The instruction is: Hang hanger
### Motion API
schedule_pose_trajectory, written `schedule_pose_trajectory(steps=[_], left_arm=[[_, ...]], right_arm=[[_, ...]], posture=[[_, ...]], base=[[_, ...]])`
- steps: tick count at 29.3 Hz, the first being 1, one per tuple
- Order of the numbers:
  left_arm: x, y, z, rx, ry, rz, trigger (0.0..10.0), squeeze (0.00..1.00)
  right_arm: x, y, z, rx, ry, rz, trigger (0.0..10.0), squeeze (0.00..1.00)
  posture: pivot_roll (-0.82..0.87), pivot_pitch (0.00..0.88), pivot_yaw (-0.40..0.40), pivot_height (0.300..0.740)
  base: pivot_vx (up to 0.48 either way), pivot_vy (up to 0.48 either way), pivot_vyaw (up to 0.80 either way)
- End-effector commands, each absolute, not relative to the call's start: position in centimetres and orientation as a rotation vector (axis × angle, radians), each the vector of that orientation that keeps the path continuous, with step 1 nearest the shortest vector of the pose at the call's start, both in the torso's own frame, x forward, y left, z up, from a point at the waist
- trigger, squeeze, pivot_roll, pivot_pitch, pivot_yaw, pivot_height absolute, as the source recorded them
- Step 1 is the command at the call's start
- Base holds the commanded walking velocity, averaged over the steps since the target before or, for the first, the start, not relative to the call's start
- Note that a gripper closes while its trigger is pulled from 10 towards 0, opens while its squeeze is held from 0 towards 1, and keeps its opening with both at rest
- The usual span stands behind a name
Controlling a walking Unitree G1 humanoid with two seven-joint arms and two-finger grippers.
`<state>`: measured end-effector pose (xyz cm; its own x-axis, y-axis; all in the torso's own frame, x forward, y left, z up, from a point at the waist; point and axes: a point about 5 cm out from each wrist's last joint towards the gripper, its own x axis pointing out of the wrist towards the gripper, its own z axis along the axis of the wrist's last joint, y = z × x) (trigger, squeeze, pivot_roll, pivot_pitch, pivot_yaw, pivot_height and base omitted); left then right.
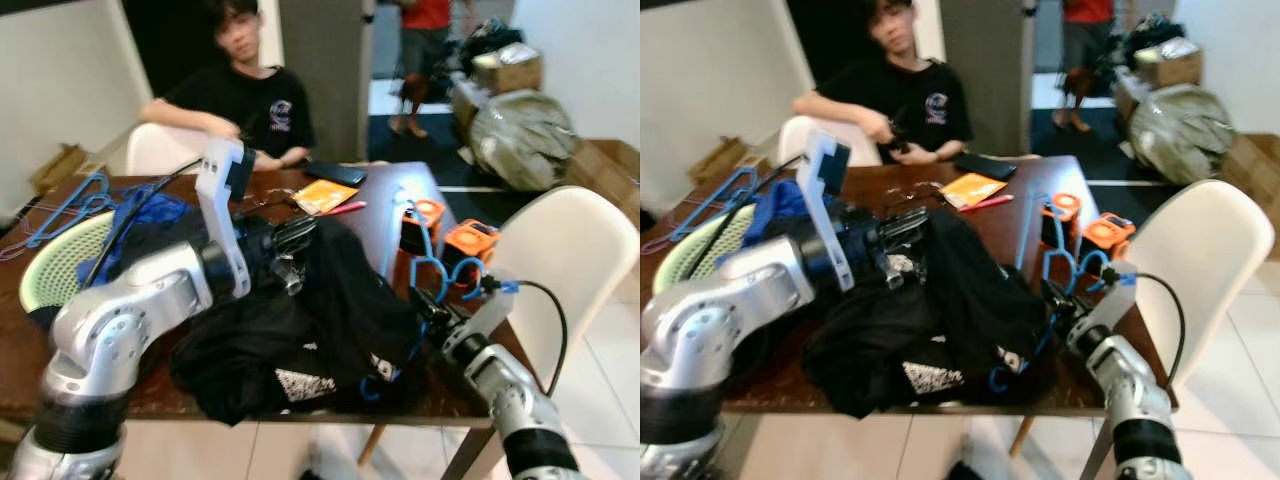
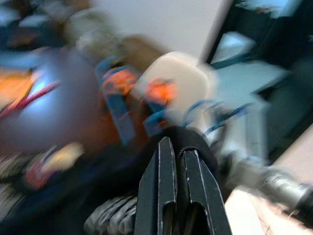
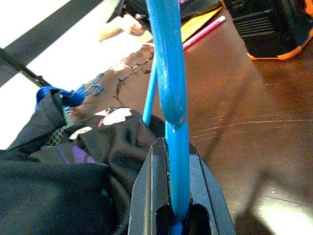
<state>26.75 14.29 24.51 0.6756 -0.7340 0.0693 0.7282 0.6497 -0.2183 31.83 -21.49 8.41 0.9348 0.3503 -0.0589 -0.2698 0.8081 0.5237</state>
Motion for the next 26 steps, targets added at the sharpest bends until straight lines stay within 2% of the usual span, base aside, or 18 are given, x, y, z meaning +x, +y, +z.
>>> schedule_pose_trajectory(steps=[1,4,5,6,7,8,9,10,15,16,17,20,21,22,23,24,25,26], left_arm=[[26.2,15.7,24.9,-0.2,0.017,-0.761,0.0,0.0],[26.0,19.8,24.4,-0.124,0.009,-0.482,0.0,0.0],[26.0,19.8,24.4,-0.124,0.009,-0.482,0.0,0.0],[26.1,22.2,24.2,-0.065,0.0,-0.323,0.0,0.0],[26.1,22.2,24.2,-0.065,0.0,-0.323,0.0,0.0],[26.2,24.5,24.2,-0.002,-0.017,-0.166,0.0,0.0],[26.2,24.5,24.2,-0.002,-0.017,-0.166,0.0,0.0],[26.1,26.7,24.5,0.036,-0.031,-0.018,0.0,0.0],[25.9,28.4,24.8,0.103,-0.039,0.099,0.0,0.0],[26.3,29.8,24.7,0.235,-0.017,0.214,0.3,0.0],[27.1,30.4,24.1,0.339,0.004,0.272,2.9,0.0],[27.6,30.7,23.7,0.41,0.018,0.295,2.9,0.0],[28.1,30.5,23.1,0.431,0.028,0.292,3.7,0.0],[28.8,29.7,22.0,0.415,0.049,0.262,7.1,0.0],[28.8,29.7,22.0,0.415,0.049,0.262,7.1,0.0],[29.5,28.7,20.6,0.382,0.09,0.213,10.0,0.0],[29.8,28.0,19.7,0.358,0.11,0.184,10.0,0.07],[30.1,27.4,19.1,0.324,0.119,0.158,10.0,1.0]], right_arm=[[31.4,-21.2,7.5,0.539,0.204,0.336,10.0,0.0],[31.4,-21.2,7.5,0.549,0.208,0.344,10.0,0.0],[31.4,-21.2,7.5,0.549,0.208,0.344,10.0,0.0],[31.3,-21.2,7.4,0.551,0.21,0.348,10.0,0.0],[31.3,-21.2,7.4,0.551,0.21,0.348,10.0,0.0],[31.3,-21.2,7.4,0.553,0.212,0.351,10.0,0.0],[31.3,-21.2,7.4,0.553,0.212,0.351,10.0,0.0],[31.3,-21.2,7.4,0.555,0.214,0.353,10.0,0.0],[31.2,-21.2,7.4,0.556,0.215,0.354,10.0,0.0],[31.3,-21.2,7.5,0.559,0.216,0.355,10.0,0.0],[31.3,-21.2,7.5,0.558,0.217,0.356,10.0,0.0],[31.3,-21.1,7.5,0.557,0.218,0.357,10.0,0.0],[31.3,-21.1,7.5,0.554,0.219,0.357,10.0,0.0],[31.3,-21.1,7.5,0.55,0.217,0.352,10.0,0.0],[31.3,-21.1,7.5,0.55,0.217,0.352,10.0,0.0],[31.3,-21.2,7.5,0.548,0.216,0.347,10.0,0.0],[31.2,-21.2,7.5,0.546,0.215,0.345,10.0,0.0],[31.2,-21.3,7.5,0.545,0.214,0.343,10.0,0.0]], posture=[[0.06,0.011,0.022,0.74],[0.06,0.01,0.016,0.74],[0.06,0.01,0.016,0.74],[0.07,0.011,0.005,0.74],[0.07,0.011,0.005,0.74],[0.07,0.011,0.005,0.74],[0.07,0.011,0.005,0.74],[0.07,0.012,-0.002,0.74],[0.07,0.012,-0.003,0.74],[0.07,0.018,-0.005,0.74],[0.05,0.013,-0.001,0.74],[0.05,0.013,-0.001,0.74],[0.04,0.011,0.006,0.74],[0.03,0.007,0.011,0.74],[0.03,0.007,0.011,0.74],[0.02,0.007,0.012,0.74],[0.02,0.007,0.012,0.74],[0.02,0.007,0.017,0.74]], base=[[0.0,0.0,0.0],[0.0,0.0,0.0],[0.0,0.0,0.0],[0.0,0.0,0.0],[0.0,0.0,0.0],[0.0,0.0,0.0],[0.0,0.0,0.0],[0.0,0.0,0.0],[0.0,0.0,0.0],[0.0,0.0,0.0],[0.0,0.0,0.0],[0.0,0.0,0.0],[0.0,0.0,0.0],[0.0,0.0,0.0],[0.0,0.0,0.0],[0.0,0.0,0.0],[0.0,0.0,0.0],[0.0,0.0,0.0]])
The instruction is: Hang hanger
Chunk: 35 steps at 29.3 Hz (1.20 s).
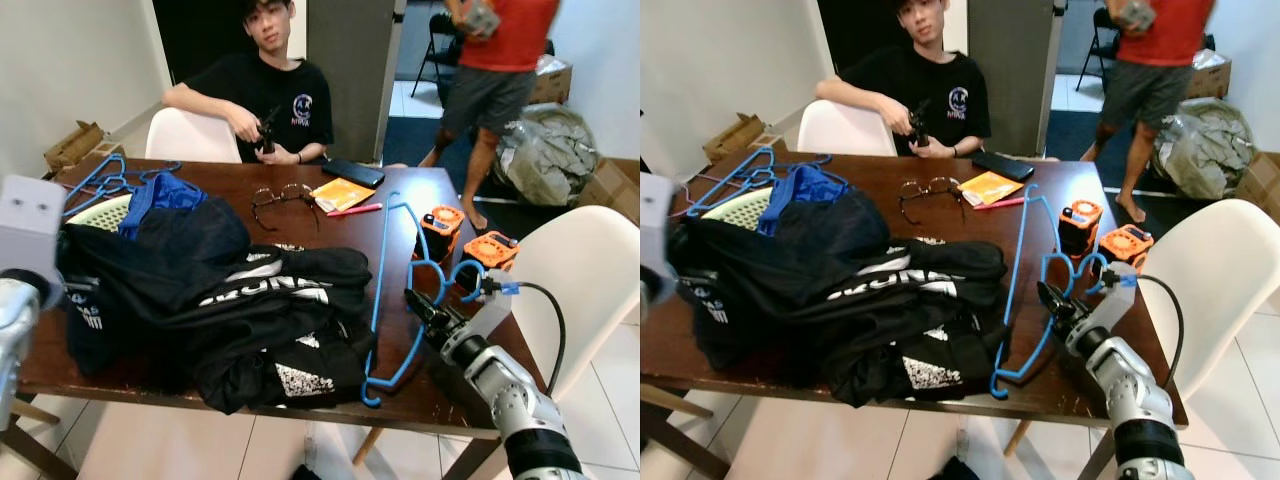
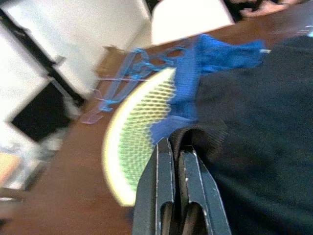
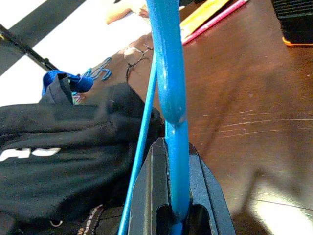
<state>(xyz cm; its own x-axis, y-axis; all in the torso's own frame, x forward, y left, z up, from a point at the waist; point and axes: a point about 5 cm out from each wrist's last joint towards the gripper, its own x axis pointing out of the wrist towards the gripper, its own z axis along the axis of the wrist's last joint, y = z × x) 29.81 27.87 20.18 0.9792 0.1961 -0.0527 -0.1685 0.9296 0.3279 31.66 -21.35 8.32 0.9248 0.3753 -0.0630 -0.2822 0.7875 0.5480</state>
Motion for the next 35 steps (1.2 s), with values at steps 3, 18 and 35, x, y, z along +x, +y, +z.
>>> schedule_pose_trajectory(steps=[3,18,35], left_arm=[[30.3,26.4,18.4,0.311,0.144,0.11,10.0,1.0],[30.0,21.5,30.0,0.16,-0.359,-0.203,10.0,1.0],[30.7,23.9,26.0,1.013,0.276,-0.756,10.0,0.0]], right_arm=[[31.2,-21.3,7.6,0.542,0.215,0.341,10.0,0.0],[31.3,-21.4,7.6,0.539,0.227,0.347,10.0,0.0],[31.6,-21.2,7.5,0.548,0.234,0.345,10.0,0.0]], posture=[[0.02,0.007,0.014,0.74],[0.02,0.007,-0.001,0.74],[0.0,0.0,0.0,0.74]], base=[[0.0,0.0,0.0],[0.0,0.0,0.0],[0.0,0.0,0.0]])
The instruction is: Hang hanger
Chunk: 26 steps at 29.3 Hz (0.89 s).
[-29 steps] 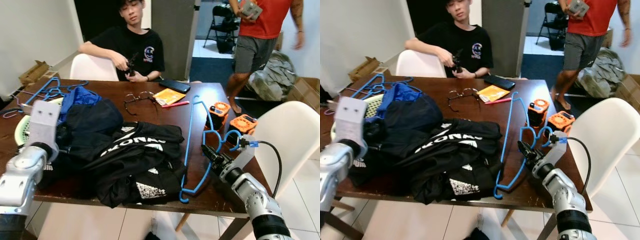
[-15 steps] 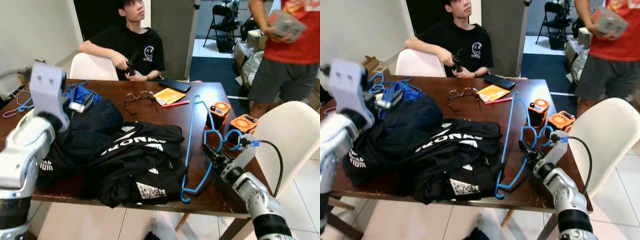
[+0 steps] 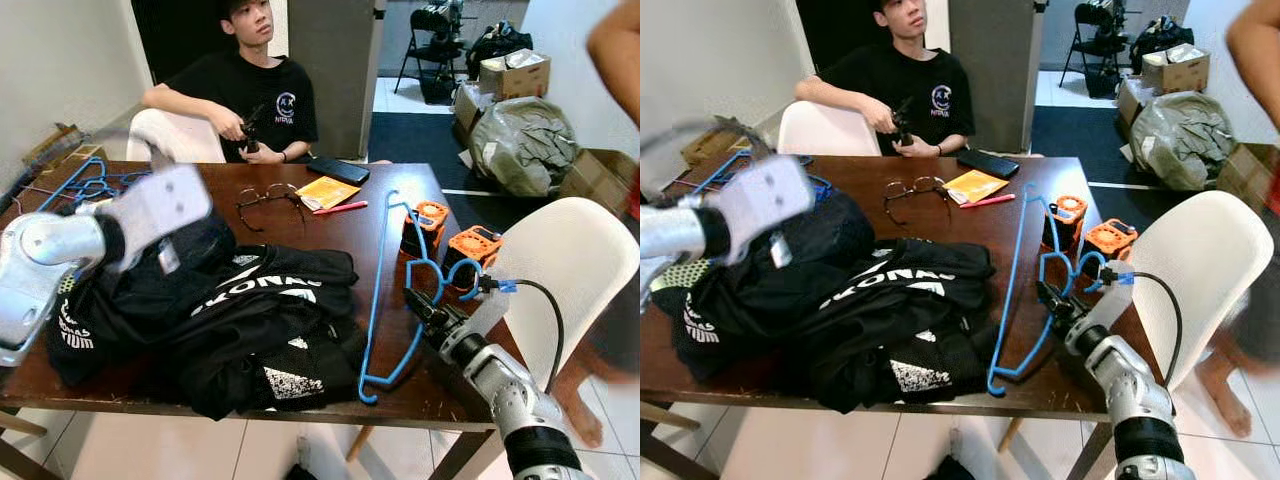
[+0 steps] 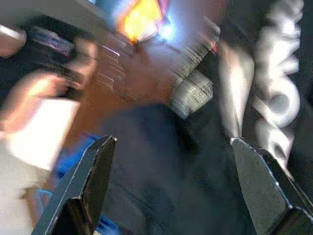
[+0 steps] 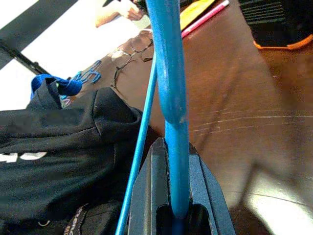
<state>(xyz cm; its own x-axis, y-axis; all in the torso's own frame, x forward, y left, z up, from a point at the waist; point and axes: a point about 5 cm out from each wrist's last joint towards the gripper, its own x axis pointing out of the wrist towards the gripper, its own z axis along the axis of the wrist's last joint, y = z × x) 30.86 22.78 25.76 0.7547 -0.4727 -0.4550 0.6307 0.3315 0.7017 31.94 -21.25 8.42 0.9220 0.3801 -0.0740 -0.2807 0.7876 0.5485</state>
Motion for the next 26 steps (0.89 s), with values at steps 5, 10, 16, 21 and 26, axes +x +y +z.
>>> schedule_pose_trajectory(steps=[5,10,16,21,26], left_arm=[[30.8,24.8,26.5,0.985,0.393,-0.838,10.0,0.0],[31.5,24.2,26.7,0.938,0.415,-0.981,10.0,0.0],[32.5,23.3,26.7,0.896,0.455,-1.169,10.0,0.0],[33.1,25.9,24.5,0.987,0.723,-1.116,10.0,0.0],[33.0,26.5,23.9,1.007,0.794,-1.125,10.0,0.0]], right_arm=[[31.6,-21.2,7.5,0.552,0.235,0.345,10.0,0.0],[31.7,-21.2,7.5,0.551,0.236,0.344,10.0,0.0],[31.6,-21.3,7.4,0.546,0.241,0.339,10.0,0.0],[31.5,-21.5,7.3,0.545,0.245,0.335,10.0,0.0],[31.5,-21.5,7.3,0.549,0.247,0.335,10.0,0.0]], posture=[[0.01,0.0,0.0,0.74],[-0.01,0.0,0.003,0.74],[-0.02,0.0,0.009,0.74],[-0.02,0.0,0.014,0.74],[-0.02,0.0,0.011,0.74]], base=[[0.0,0.0,0.0],[0.0,0.0,0.0],[0.0,0.0,0.0],[0.0,0.0,0.0],[0.0,0.0,0.0]])
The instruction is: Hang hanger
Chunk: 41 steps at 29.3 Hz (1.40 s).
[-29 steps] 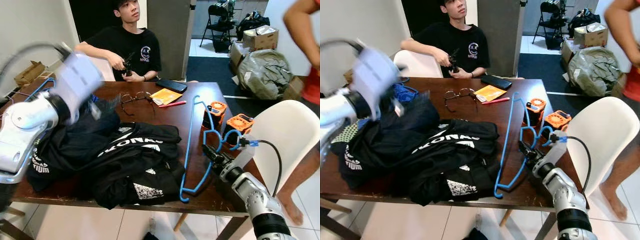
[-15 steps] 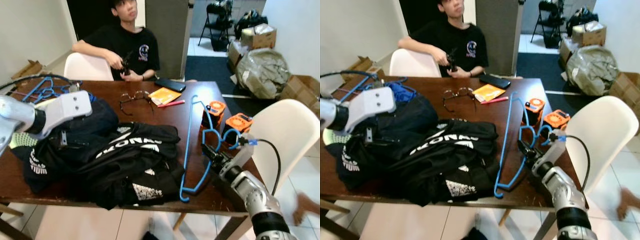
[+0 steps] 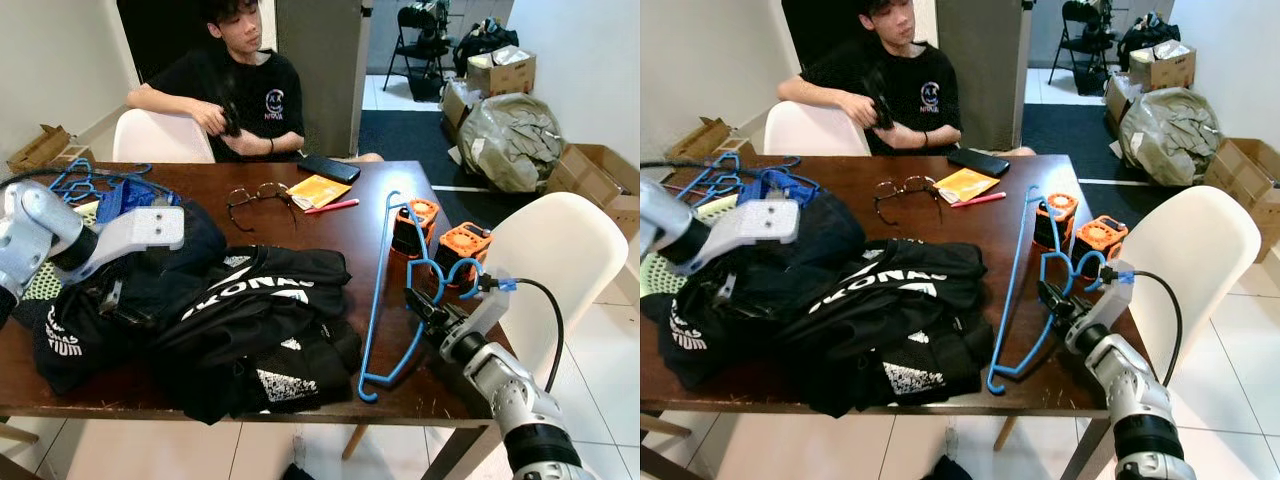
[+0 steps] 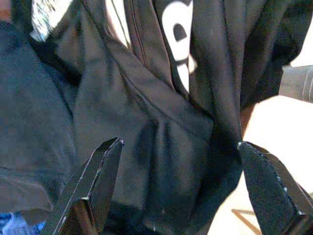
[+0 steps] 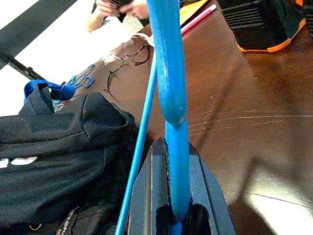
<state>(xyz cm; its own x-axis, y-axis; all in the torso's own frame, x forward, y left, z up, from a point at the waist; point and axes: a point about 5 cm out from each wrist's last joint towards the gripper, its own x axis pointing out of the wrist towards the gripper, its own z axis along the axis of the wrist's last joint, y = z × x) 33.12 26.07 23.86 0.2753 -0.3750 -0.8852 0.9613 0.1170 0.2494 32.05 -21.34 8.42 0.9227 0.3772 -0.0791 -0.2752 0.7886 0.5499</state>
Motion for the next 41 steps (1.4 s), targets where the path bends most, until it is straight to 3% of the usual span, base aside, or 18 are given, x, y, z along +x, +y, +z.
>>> schedule_pose_trajectory(steps=[1,18,22,23,24,41], left_arm=[[33.0,26.7,23.8,1.019,0.819,-1.128,10.0,0.0],[34.3,25.8,22.8,1.102,0.854,-1.198,10.0,0.0],[34.4,25.5,22.4,1.1,0.851,-1.219,9.6,0.0],[34.3,25.3,22.2,1.095,0.854,-1.238,3.7,0.0],[34.3,25.2,22.0,1.091,0.858,-1.255,0.0,0.0],[34.5,25.7,21.8,1.121,0.888,-1.256,0.0,0.0]], right_arm=[[31.4,-21.6,7.3,0.55,0.247,0.335,10.0,0.0],[31.1,-21.9,7.2,0.546,0.239,0.323,10.0,0.0],[31.1,-21.9,7.2,0.544,0.237,0.322,10.0,0.0],[31.1,-21.8,7.2,0.544,0.237,0.322,10.0,0.0],[31.1,-21.8,7.2,0.544,0.236,0.321,10.0,0.0],[31.1,-21.8,7.3,0.547,0.233,0.319,10.0,0.0]], posture=[[-0.02,0.0,0.011,0.74],[-0.04,0.006,0.03,0.74],[-0.05,0.007,0.032,0.74],[-0.05,0.009,0.034,0.74],[-0.05,0.009,0.034,0.74],[-0.05,0.01,0.033,0.74]], base=[[0.0,0.0,0.0],[0.0,0.0,0.0],[0.0,0.0,0.0],[0.0,0.0,0.0],[0.0,0.0,0.0],[0.0,0.0,0.0]])
